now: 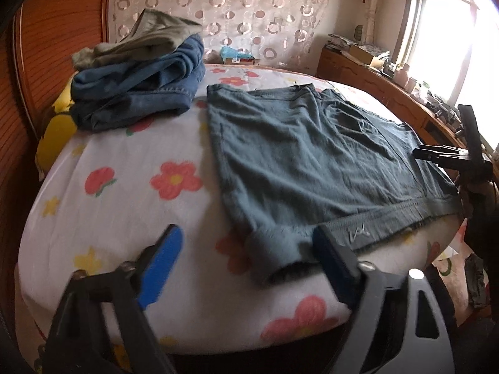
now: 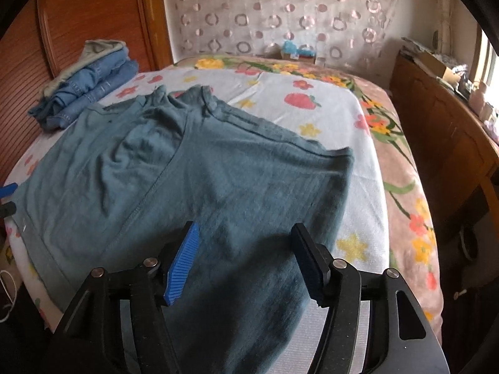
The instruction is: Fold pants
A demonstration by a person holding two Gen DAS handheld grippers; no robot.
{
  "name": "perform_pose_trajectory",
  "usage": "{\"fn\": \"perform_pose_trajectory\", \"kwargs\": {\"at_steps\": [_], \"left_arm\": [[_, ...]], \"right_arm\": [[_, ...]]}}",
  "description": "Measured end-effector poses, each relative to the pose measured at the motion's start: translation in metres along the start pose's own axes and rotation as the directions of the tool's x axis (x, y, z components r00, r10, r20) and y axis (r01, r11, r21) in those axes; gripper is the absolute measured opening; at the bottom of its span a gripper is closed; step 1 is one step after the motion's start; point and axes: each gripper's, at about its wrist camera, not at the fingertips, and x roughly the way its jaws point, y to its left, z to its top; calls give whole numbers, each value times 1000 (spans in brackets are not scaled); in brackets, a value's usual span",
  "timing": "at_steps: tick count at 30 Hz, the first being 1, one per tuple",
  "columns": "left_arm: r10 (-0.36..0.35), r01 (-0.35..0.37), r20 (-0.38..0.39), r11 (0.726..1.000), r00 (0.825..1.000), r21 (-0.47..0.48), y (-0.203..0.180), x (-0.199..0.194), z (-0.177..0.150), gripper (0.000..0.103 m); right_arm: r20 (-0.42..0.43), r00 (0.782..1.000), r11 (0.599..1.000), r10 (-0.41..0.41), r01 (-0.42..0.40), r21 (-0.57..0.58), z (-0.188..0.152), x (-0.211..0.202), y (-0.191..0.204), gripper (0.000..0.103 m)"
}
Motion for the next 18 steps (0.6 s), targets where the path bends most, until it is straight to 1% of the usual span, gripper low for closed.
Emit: {"fn": "perform_pose_trajectory", "kwargs": {"at_steps": [2, 3, 4, 5, 6, 7, 8, 9, 10, 12, 13, 14, 15, 16, 17, 18], "left_arm": [[-9, 9, -3, 1000, 1000, -4, 1, -3, -1, 72], [-29, 29, -4, 1000, 1000, -11, 2, -6, -3, 66], [-37, 37, -4, 999, 999, -14, 2, -7, -3, 62], [-38, 38, -4, 999, 999, -12, 1, -7, -2, 58], [-38, 38, -5, 999, 999, -2, 0, -7, -2, 51], [-39, 39, -9, 999, 999, 0, -1, -6, -2, 47], [-41, 41, -12, 999, 999, 0, -3, -5, -1, 46], [-43, 43, -15, 999, 999, 6, -5, -4, -1, 40], [-43, 43, -18, 999, 999, 11, -6, -3, 0, 38], [-28, 29, -25, 999, 999, 34, -11, -1, 0, 37], [-25, 26, -26, 999, 999, 38, -12, -1, 0, 33], [-28, 29, -30, 999, 999, 41, -13, 0, 1, 29], [-38, 39, -36, 998, 999, 40, -13, 0, 3, 23], [-32, 33, -34, 998, 999, 44, -15, 0, 4, 16], [-29, 30, -30, 998, 999, 53, -17, -1, 7, 12], [-41, 42, -19, 997, 999, 63, -21, -4, 11, 7]], "right_arm": [[3, 1000, 1000, -13, 13, -12, -2, 1, 2, 64], [5, 1000, 1000, -17, 17, -15, -4, -1, 4, 64], [8, 1000, 1000, -21, 22, -17, -5, -2, 4, 64], [9, 1000, 999, -27, 28, -21, -5, -2, 6, 64], [12, 999, 999, -32, 32, -25, -6, -2, 6, 64], [13, 999, 999, -33, 33, -26, -6, -2, 6, 64], [13, 999, 999, -32, 32, -25, -6, -2, 6, 64], [13, 999, 999, -31, 31, -23, -6, -1, 6, 64], [12, 999, 999, -30, 30, -21, -6, -1, 6, 64], [12, 999, 999, -30, 30, -22, -6, -1, 6, 65], [12, 1000, 999, -29, 30, -23, -6, 0, 6, 65], [12, 1000, 999, -28, 28, -21, -6, 0, 6, 65], [12, 1000, 999, -27, 27, -20, -6, 0, 6, 65], [12, 1000, 999, -28, 28, -20, -6, 0, 6, 65], [12, 1000, 999, -28, 28, -20, -6, 0, 6, 65], [13, 1000, 999, -28, 28, -21, -6, 0, 6, 65]]}}
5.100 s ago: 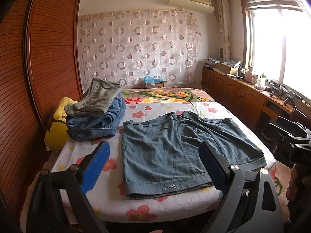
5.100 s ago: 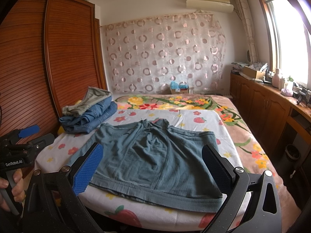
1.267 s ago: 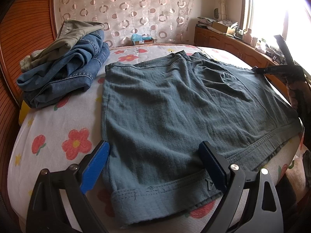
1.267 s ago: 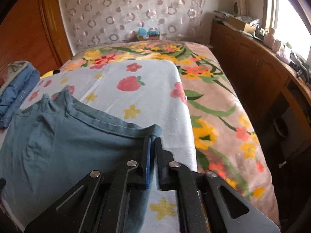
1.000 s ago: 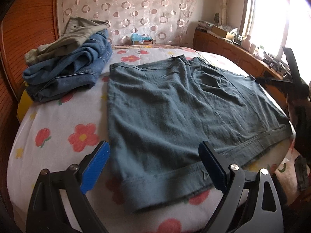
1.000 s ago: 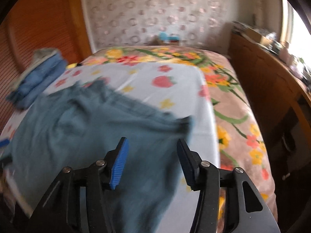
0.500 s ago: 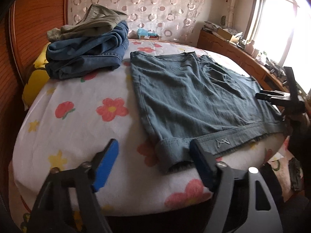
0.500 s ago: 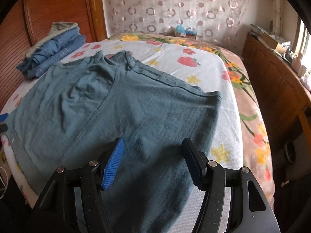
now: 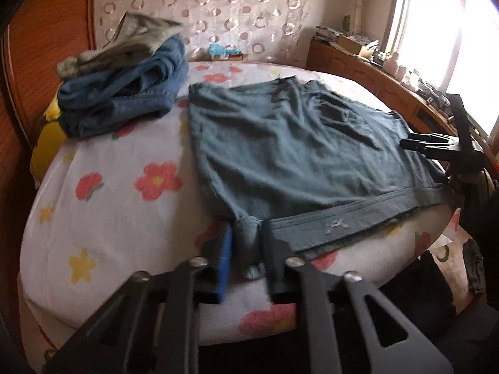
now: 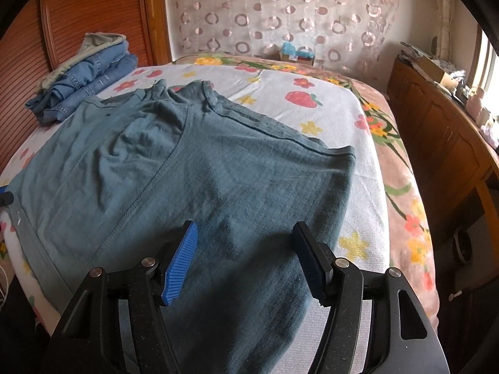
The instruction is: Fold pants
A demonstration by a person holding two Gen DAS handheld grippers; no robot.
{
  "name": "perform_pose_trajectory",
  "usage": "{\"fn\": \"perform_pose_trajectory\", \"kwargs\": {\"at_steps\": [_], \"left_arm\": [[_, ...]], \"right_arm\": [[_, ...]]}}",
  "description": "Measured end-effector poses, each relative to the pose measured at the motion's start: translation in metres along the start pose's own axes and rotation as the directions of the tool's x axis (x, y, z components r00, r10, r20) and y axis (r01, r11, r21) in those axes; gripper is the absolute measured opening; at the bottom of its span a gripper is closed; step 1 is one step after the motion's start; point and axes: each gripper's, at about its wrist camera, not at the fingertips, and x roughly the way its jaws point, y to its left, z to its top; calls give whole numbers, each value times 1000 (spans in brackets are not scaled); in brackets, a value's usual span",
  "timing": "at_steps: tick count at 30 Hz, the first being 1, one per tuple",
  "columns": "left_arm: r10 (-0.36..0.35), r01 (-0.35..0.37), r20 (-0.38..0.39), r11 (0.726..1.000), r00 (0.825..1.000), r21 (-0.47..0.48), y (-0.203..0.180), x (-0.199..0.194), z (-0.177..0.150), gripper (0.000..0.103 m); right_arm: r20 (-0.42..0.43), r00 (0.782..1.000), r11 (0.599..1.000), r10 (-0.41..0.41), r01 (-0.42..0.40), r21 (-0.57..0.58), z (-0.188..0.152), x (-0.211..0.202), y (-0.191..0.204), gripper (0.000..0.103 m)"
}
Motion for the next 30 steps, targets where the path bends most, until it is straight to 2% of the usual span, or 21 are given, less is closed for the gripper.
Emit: {"fn": "perform_pose_trajectory", "kwargs": {"at_steps": [10, 13, 16, 21, 30], "left_arm": [[-106, 93, 82, 984, 991, 152, -62, -19, 58, 4], [-142, 125, 81, 974, 987, 187, -81, -14, 71, 4], [-206, 191, 56, 962, 977, 195, -99, -6, 84, 4], [-255, 239, 48, 947, 966, 215, -123, 0, 101, 4], [-278, 257, 38, 927, 960, 274, -162, 8, 116, 4]], "right_arm": [[-4, 1000, 1000, 9, -9, 2, 1, 1, 2, 67], [-3, 1000, 1000, 10, -10, 1, 1, 1, 2, 67], [2, 1000, 1000, 7, -7, 7, 0, 0, 1, 67], [35, 999, 999, 20, -22, 43, -1, -6, -7, 67], [107, 994, 998, 16, -22, 64, -10, -47, -15, 63]]}}
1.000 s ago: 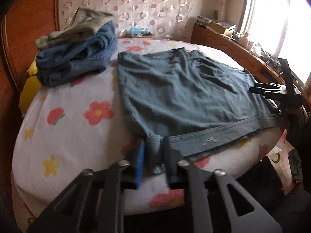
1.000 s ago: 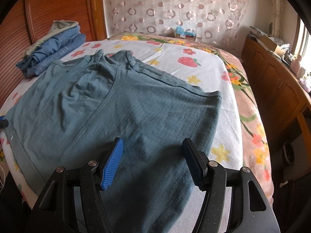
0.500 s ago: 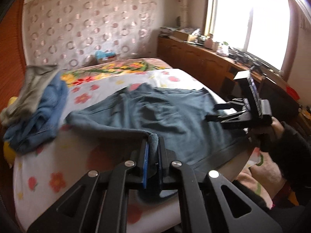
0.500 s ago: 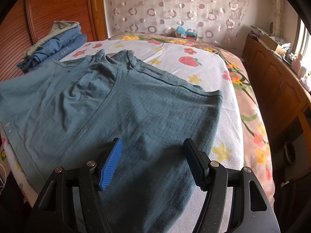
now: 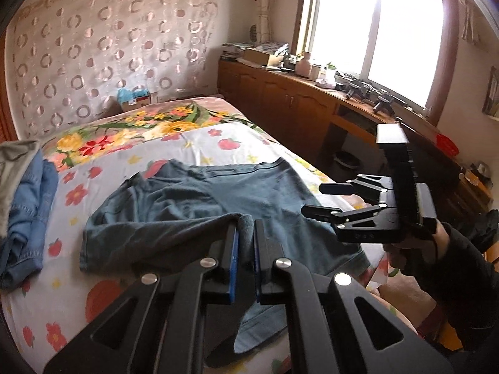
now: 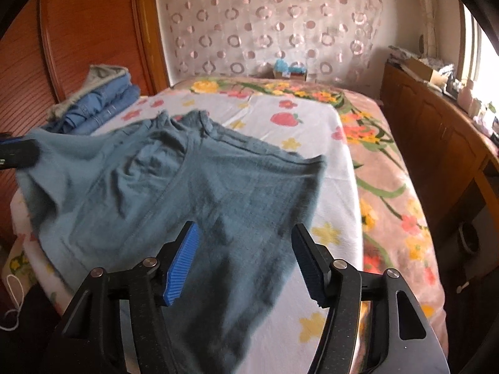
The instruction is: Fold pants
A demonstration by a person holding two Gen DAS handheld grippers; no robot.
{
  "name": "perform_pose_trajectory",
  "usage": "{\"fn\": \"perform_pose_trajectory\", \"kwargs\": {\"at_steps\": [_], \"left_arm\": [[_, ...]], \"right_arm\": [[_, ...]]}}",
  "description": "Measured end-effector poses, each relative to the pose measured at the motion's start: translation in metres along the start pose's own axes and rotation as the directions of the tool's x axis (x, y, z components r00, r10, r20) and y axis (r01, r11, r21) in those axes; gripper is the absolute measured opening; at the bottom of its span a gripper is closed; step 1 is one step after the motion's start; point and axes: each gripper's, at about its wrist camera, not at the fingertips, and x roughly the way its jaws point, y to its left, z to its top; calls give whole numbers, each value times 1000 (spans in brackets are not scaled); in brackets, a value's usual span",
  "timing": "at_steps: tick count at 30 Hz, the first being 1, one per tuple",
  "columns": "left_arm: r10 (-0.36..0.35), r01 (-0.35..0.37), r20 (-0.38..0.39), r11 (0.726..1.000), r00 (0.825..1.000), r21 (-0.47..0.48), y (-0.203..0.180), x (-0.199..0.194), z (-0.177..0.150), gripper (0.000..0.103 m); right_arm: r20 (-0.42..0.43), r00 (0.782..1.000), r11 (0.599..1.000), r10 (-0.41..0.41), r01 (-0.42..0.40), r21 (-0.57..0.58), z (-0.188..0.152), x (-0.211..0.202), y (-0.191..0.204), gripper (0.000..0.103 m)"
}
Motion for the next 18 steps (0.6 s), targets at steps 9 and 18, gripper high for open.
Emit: {"fn": "perform_pose_trajectory", "kwargs": {"at_steps": [9, 18], "left_arm": [[55, -55, 24, 998, 998, 6, -7, 1, -5, 22], [104, -104, 45, 995, 994, -3, 9, -21, -25, 39]], "right_arm": [[65, 998, 1000, 16, -15, -18, 0, -37, 8, 62], [67, 994, 996, 84, -81, -33, 4, -28, 40, 53]]}}
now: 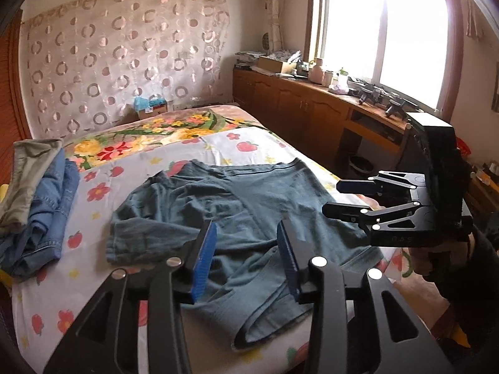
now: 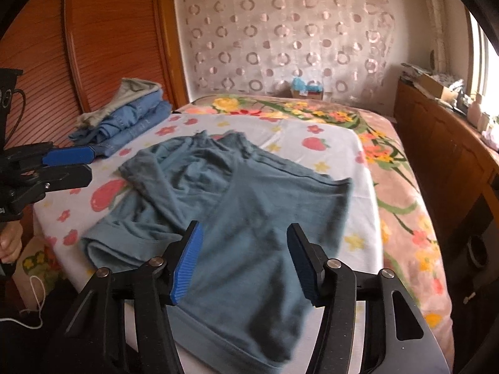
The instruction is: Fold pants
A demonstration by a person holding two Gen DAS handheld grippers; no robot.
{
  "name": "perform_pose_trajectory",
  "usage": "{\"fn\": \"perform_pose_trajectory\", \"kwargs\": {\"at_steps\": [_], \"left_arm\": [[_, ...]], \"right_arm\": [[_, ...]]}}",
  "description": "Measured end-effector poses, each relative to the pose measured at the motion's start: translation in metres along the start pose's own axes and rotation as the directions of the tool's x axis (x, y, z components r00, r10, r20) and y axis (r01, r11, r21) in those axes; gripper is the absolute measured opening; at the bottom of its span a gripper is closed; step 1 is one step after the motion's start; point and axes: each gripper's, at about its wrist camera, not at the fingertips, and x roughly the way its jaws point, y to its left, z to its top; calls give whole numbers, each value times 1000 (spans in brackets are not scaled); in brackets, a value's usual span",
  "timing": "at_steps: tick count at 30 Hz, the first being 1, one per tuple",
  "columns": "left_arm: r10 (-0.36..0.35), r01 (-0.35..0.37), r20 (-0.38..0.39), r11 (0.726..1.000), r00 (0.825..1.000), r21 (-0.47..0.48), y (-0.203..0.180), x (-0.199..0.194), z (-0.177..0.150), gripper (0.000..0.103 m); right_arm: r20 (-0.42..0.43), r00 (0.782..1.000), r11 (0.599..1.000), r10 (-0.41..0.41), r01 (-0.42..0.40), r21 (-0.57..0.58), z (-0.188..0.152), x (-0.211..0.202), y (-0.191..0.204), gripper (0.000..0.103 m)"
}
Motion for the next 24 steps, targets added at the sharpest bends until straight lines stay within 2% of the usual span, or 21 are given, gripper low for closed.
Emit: {"fn": "perform_pose_trajectory", "kwargs": {"at_steps": [3, 6, 13, 19, 22, 24], "left_arm": [[27, -27, -13, 1000, 1000, -6, 8, 1, -11, 39], [37, -38, -38, 999, 999, -36, 20, 7, -25, 39], [34, -43, -102, 995, 994, -91, 35, 24, -54, 39], [35, -48, -125, 994, 992, -103, 39, 34, -68, 39], [32, -47, -136, 992, 990, -113, 41, 38, -73, 39], [22, -40, -149, 992, 989, -118, 43, 42, -74, 40]], "right_arm": [[-14, 999, 999, 33, -33, -5, 0, 8, 12, 42], [-42, 997, 998, 63, -64, -26, -2, 18, 26, 38], [-113, 990, 995, 87, -92, -38, -11, 43, 41, 33], [-148, 983, 994, 104, -108, -18, -15, 53, 42, 29], [-157, 981, 993, 112, -117, -19, -16, 55, 45, 21], [-161, 981, 993, 111, -117, -23, -17, 56, 46, 11]]}}
